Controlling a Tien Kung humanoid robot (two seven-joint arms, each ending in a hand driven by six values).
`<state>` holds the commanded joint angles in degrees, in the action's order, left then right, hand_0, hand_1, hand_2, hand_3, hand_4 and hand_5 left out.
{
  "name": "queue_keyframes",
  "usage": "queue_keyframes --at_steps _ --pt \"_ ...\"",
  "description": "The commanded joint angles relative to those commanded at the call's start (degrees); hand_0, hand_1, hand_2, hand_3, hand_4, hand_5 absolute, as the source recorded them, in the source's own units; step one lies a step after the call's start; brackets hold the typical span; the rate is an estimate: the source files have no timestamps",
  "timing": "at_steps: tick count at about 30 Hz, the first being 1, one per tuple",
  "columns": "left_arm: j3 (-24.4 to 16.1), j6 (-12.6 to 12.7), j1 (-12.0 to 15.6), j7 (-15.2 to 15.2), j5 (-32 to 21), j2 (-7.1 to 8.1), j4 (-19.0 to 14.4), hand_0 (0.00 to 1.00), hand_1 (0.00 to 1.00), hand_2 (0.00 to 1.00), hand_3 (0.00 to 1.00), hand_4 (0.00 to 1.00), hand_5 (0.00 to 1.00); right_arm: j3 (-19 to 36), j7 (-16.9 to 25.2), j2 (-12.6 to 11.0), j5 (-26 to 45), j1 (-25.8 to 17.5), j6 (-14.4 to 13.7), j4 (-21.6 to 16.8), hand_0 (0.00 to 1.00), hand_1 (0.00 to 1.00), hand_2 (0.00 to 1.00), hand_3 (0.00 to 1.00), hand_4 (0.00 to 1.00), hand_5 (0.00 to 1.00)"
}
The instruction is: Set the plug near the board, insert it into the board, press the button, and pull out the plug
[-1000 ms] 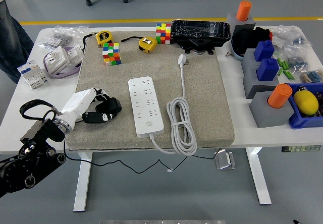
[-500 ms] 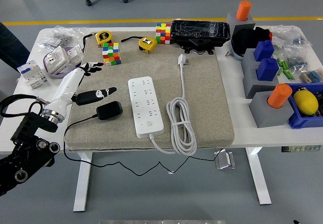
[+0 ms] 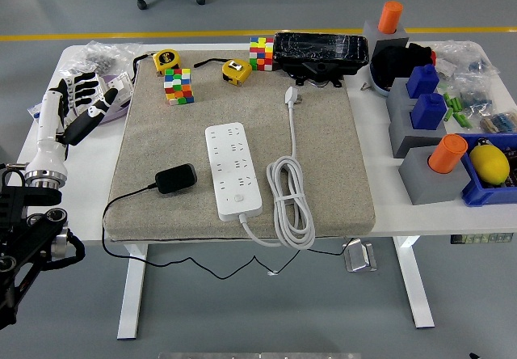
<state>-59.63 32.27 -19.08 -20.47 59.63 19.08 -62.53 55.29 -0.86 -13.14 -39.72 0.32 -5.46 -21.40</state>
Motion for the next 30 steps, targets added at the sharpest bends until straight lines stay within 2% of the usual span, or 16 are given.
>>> queue_keyframes --at_steps 6,30 --pt "-1.52 0.39 0.82 -0.06 -2.87 -0.31 0.71 0.629 0.685 0.68 0.662 0.916 0.567 -0.27 0.01 -0.01 0.05 -0.06 -0.01 -0.02 0.611 0.647 0.664 0.559 0.952 0.507" --pt "-2.49 -0.01 1.53 0.6 -2.97 -0.76 1.29 0.634 0.684 0.679 0.646 0.885 0.553 -0.12 0.01 -0.02 -0.07 -0.31 -0.05 0.02 0.613 0.647 0.664 0.559 0.952 0.508"
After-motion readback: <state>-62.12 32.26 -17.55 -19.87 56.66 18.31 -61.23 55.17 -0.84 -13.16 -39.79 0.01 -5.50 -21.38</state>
